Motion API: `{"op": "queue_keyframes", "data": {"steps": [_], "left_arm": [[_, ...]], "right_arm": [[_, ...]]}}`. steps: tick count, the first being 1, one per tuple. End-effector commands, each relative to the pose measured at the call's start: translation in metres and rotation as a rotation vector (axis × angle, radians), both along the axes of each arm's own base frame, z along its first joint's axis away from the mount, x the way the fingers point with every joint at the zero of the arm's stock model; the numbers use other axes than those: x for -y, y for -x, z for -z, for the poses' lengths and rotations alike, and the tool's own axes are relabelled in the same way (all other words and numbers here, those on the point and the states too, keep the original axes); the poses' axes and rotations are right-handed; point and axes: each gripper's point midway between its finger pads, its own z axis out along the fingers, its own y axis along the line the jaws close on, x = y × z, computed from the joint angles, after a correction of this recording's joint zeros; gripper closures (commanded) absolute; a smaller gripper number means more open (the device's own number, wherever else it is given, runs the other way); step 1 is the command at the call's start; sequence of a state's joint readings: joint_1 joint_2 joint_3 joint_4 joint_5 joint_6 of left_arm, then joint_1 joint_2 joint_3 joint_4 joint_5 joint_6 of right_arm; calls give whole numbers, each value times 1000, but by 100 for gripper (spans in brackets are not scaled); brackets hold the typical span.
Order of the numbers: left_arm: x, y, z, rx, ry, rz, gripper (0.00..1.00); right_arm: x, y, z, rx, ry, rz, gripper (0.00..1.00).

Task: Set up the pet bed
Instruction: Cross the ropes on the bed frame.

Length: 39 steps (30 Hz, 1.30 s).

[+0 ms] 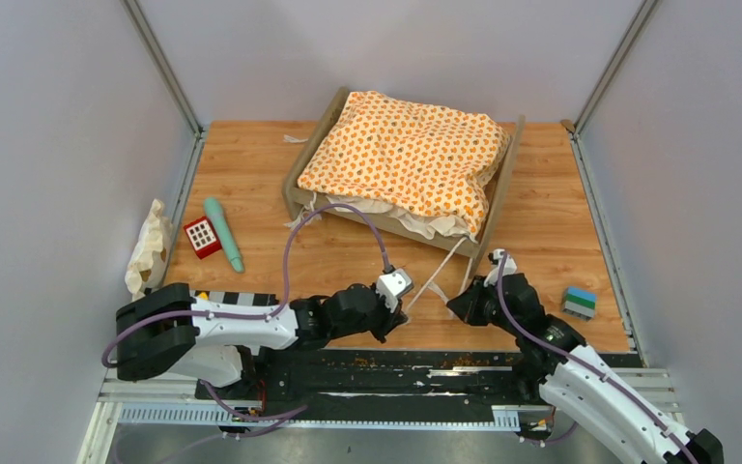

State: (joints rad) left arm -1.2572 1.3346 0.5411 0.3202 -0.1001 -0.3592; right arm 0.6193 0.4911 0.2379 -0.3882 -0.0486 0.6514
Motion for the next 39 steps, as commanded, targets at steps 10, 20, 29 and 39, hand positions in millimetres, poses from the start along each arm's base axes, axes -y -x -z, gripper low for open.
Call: {"op": "queue_keyframes", "data": {"steps": [10,20,29,39], "left_arm": [[-3,-7,-47,38,90,-56,100],[-15,1,-59,32,94,-33,100],[-27,-3,-55,29,56,-80,100],[-47,-28,-83,136,-41,-196,100]], "right_arm": [[-57,28,-84,19,-258,-328,97],[-52,33,-51,-121,-209,-284,93],[-62,9,-82,-39,-366,-170,96],[-98,-12,-147,-63,-595,-202,93]]}}
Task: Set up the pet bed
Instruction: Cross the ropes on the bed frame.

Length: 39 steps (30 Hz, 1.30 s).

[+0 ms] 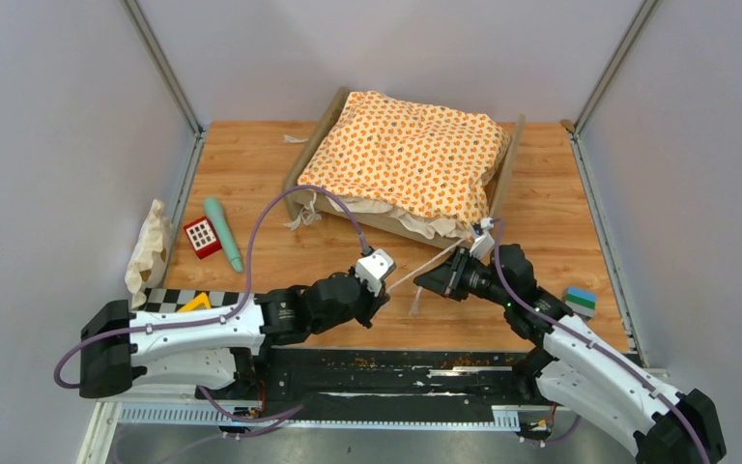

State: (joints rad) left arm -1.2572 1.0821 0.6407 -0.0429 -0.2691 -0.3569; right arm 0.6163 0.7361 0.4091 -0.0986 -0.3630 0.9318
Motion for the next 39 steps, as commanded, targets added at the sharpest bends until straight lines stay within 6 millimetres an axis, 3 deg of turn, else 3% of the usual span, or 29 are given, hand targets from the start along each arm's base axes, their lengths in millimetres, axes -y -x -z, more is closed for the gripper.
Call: {"op": "queue_keyframes", "data": {"steps": [1,6,9,11,14,17,18,22,31,39], "left_arm": [[-5,-11,-26,67,-13,-50,100],[-9,-13,-14,56,-41,-69,100],[-9,-11,3,33,-67,-69,100],[-6,-8,14,12,-67,-55,100],[2,-3,28,-19,-60,-31,100],[13,-1,35,-38,-48,-10,100],[17,0,39,-46,-47,-4,100],[33,1,47,-74,-46,21,100],[47,-2,47,-115,0,-14,100],[48,-2,34,-163,77,-72,100]], "right_arm": [[-23,-2,-50,5,-207,-56,92],[-11,3,-3,-84,-136,3,91],[25,8,50,-136,96,124,86],[50,10,72,-134,218,194,82],[75,14,97,-127,344,249,68],[87,18,111,-133,421,250,50],[89,20,114,-142,440,244,48],[100,17,111,-146,520,270,37],[118,1,70,-103,577,385,12],[143,-3,49,-86,644,504,9]]}}
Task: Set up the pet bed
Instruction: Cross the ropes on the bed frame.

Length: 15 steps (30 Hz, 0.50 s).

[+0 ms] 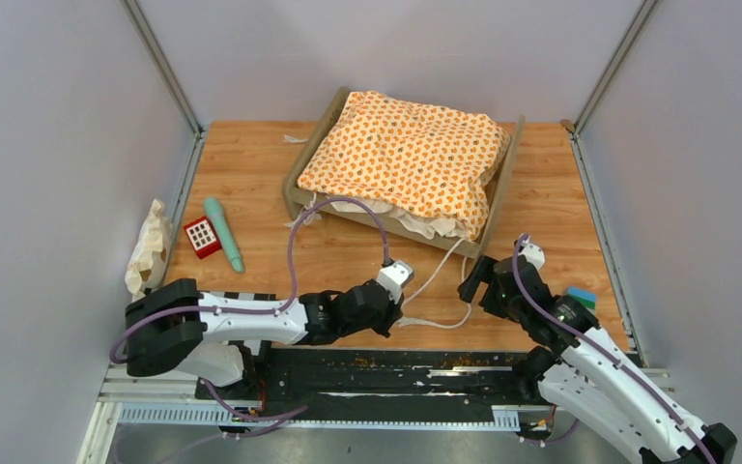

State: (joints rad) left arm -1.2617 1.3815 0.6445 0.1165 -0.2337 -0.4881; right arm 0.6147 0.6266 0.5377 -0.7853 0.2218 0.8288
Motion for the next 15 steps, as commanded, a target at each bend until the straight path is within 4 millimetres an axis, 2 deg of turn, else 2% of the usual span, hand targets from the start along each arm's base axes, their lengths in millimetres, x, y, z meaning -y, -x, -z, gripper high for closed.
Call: {"op": "queue_keyframes", "data": {"steps": [1,15], "left_arm": [[16,-5,-37,-12,141,-61,100],[26,-14,-85,-21,295,-138,100]], "right_arm": [[20,-2,-13,32,64,71,9],[36,-11,-39,103,138,108,8]]}}
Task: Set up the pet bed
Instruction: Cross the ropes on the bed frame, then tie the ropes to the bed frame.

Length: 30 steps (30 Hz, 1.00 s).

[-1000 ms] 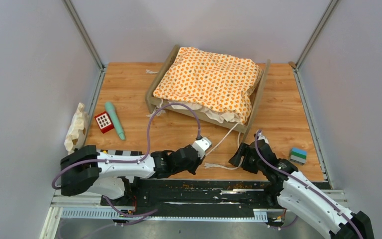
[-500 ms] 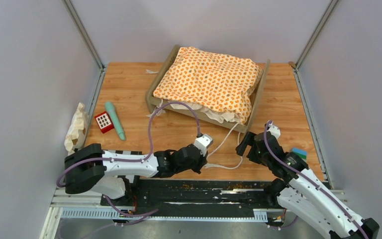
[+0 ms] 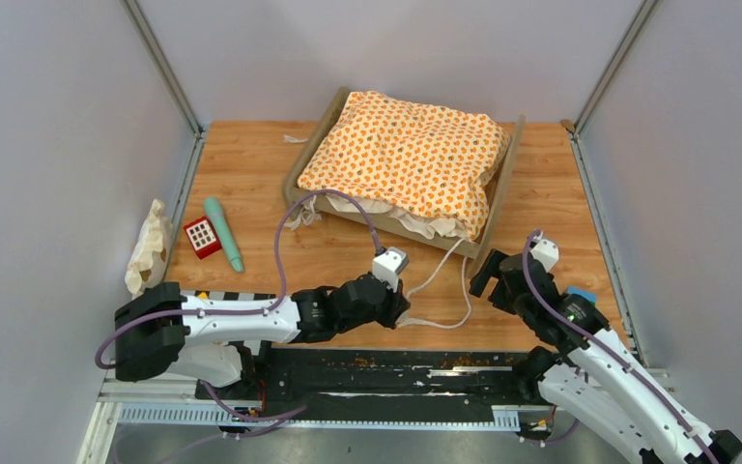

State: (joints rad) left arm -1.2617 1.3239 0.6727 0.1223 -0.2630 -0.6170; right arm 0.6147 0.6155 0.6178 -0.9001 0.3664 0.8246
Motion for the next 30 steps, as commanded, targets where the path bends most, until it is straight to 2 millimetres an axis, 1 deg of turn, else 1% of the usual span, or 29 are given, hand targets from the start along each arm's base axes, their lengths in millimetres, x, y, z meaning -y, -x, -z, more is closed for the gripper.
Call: {"op": "queue_keyframes", "data": {"steps": [1,5,7,11,14,17,21,24,30], "left_arm": [[16,-10,-52,23,162,-58,100],[25,-8,-61,-8,227,-59,100],[29,-7,-66,-26,253,-61,100],[38,-5,-74,-58,306,-57,100],[44,-3,-83,-75,353,-49,100],[50,-2,-91,-75,394,-42,100],[50,-8,-99,-35,416,-51,100],[52,-10,-106,-12,442,-50,100],[56,-12,-119,3,505,-47,100]], "right_arm": [[7,-7,-22,61,47,-8,8],[-1,-8,-36,98,37,-88,6],[-8,-8,-44,143,-8,-118,6],[-15,-7,-60,237,-93,-144,6],[-24,-7,-70,319,-140,-202,6],[-26,-5,-73,368,-147,-244,7],[-24,-6,-78,453,-159,-247,11],[-26,-9,-80,510,-178,-250,15],[-30,-13,-82,563,-168,-284,16]]}}
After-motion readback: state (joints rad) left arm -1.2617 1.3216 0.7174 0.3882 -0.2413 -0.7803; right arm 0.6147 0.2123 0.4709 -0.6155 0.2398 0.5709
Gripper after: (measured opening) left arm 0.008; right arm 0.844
